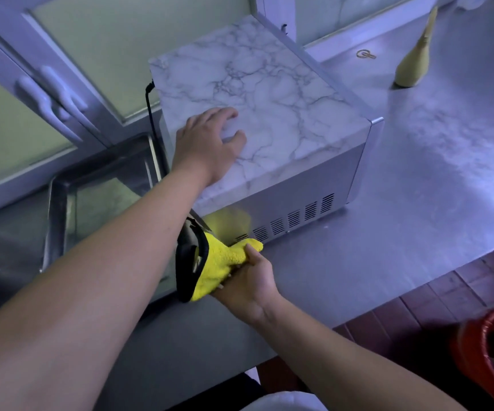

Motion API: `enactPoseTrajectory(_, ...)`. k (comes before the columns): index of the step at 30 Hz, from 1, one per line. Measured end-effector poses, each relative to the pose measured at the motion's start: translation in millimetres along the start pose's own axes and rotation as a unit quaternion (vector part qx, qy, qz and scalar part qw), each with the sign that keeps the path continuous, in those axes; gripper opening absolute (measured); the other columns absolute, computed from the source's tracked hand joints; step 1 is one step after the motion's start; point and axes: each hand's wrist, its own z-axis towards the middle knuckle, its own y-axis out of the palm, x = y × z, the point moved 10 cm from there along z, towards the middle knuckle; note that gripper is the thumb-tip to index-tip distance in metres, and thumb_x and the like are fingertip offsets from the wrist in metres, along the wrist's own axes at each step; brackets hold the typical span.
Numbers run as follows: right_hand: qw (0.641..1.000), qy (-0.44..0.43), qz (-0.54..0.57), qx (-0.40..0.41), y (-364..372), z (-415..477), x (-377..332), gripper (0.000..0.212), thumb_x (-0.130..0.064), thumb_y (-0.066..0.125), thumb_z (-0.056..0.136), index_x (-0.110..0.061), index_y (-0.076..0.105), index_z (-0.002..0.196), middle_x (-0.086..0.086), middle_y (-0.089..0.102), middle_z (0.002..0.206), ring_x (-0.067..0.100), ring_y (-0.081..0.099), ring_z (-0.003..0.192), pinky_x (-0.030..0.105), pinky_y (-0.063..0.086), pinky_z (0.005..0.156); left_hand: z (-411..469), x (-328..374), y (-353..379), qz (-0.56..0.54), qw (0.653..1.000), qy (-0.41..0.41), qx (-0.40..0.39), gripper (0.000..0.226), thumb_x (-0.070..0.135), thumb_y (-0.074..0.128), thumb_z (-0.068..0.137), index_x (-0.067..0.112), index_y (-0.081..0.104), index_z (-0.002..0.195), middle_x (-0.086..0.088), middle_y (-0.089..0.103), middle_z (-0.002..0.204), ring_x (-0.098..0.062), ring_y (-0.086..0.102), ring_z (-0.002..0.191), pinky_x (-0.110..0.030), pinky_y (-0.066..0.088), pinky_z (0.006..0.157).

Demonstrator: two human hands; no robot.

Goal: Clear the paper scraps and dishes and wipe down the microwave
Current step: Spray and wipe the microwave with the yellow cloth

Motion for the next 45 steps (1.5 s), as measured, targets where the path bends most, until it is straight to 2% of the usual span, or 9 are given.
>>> enactPoseTrajectory(8,0.991,-0.028,-0.122,0.055,-89.2,-80.0,-42.2,0.056,-0.043,0.071,0.082,-0.005,0.07,0.122,0.022,0.067,0.123,0.041,0.069,0.103,0.056,0.052,0.095,-2.7,2.4,-1.6,-0.006,1.0,0.002,-0.005,0.053,0.052,0.041,0.09,0.035,0.05,0.139,0.011,0.047,0.148,-0.02,0.038,0.135,-0.036,0.026,0.111)
enactPoseTrajectory(17,0.926,-0.183,-0.222,0.244,-107.8,-149.8,-96.2,0.041,-0.017,0.06,0.079,-0.001,0.062,0.116,0.026,0.074,0.095,0.04,0.071,0.07,0.044,0.058,0.065,-0.9,4.1,2.7,0.004,0.999,0.026,-0.024,0.058,0.051,0.038,0.093,0.028,0.045,0.145,0.004,0.04,0.155,-0.027,0.035,0.139,-0.041,0.024,0.115)
enactPoseTrajectory(20,0.861,-0.288,-0.282,0.311,-109.8,-190.3,-123.3,0.025,-0.007,0.057,0.092,-0.012,0.061,0.116,0.015,0.074,0.084,0.031,0.069,0.068,0.038,0.056,0.062,-2.7,2.8,4.6,0.014,0.998,0.034,-0.042,0.058,0.049,0.035,0.097,0.025,0.039,0.149,0.001,0.033,0.16,-0.027,0.03,0.143,-0.041,0.02,0.118)
enactPoseTrajectory(24,0.749,-0.383,-0.394,0.37,-111.1,-241.5,-143.0,0.039,0.0,0.056,0.096,-0.015,0.06,0.132,0.009,0.072,0.104,0.025,0.065,0.095,0.04,0.051,0.085,-0.7,5.7,10.5,0.034,0.996,0.015,-0.079,0.057,0.047,0.03,0.098,0.025,0.032,0.151,-0.003,0.026,0.161,-0.029,0.024,0.143,-0.044,0.017,0.117)
enactPoseTrajectory(27,0.711,-0.423,-0.378,0.415,-124.6,-274.5,-146.8,0.036,-0.001,0.055,0.098,-0.018,0.06,0.129,-0.002,0.071,0.097,0.017,0.062,0.085,0.029,0.053,0.073,-4.7,19.9,18.1,0.039,0.994,0.001,-0.098,0.057,0.047,0.032,0.097,0.026,0.032,0.149,-0.01,0.02,0.161,-0.033,0.019,0.145,-0.049,0.013,0.119)
enactPoseTrajectory(29,0.72,-0.426,-0.328,0.438,-140.4,-292.3,-148.6,0.032,0.0,0.054,0.098,-0.019,0.06,0.122,-0.002,0.071,0.093,0.019,0.064,0.085,0.029,0.055,0.071,-14.9,42.7,26.5,0.037,0.993,0.041,-0.103,0.056,0.053,0.033,0.096,0.03,0.032,0.147,-0.009,0.013,0.163,-0.031,0.011,0.148,-0.051,0.008,0.119)
enactPoseTrajectory(34,0.755,-0.405,-0.225,0.465,-172.9,-308.7,-161.3,0.027,-0.001,0.051,0.099,-0.006,0.056,0.126,0.024,0.065,0.11,0.041,0.063,0.1,0.063,0.048,0.097,-25.9,86.3,45.6,0.065,0.987,0.092,-0.116,0.068,0.07,0.027,0.092,0.039,0.018,0.153,-0.003,0.005,0.166,-0.026,0.003,0.152,-0.059,-0.001,0.117)
enactPoseTrajectory(43,0.819,-0.361,-0.165,0.415,-174.4,-266.4,-251.0,0.018,-0.01,0.05,0.101,-0.009,0.055,0.118,0.017,0.068,0.094,0.034,0.064,0.08,0.046,0.053,0.068,12.4,139.7,68.5,0.086,0.984,0.083,-0.134,0.102,0.09,0.037,0.072,0.038,0.01,0.155,-0.002,-0.004,0.167,-0.025,-0.006,0.153,-0.056,-0.001,0.12)
enactPoseTrajectory(45,0.827,-0.348,-0.175,0.406,-172.8,-261.2,-284.3,0.02,-0.012,0.052,0.101,-0.008,0.055,0.12,0.019,0.068,0.101,0.037,0.065,0.088,0.052,0.054,0.075,21.2,157.1,76.7,0.098,0.982,0.08,-0.139,0.103,0.091,0.039,0.07,0.041,0.008,0.154,-0.002,-0.001,0.167,-0.027,-0.003,0.153,-0.058,-0.002,0.119)
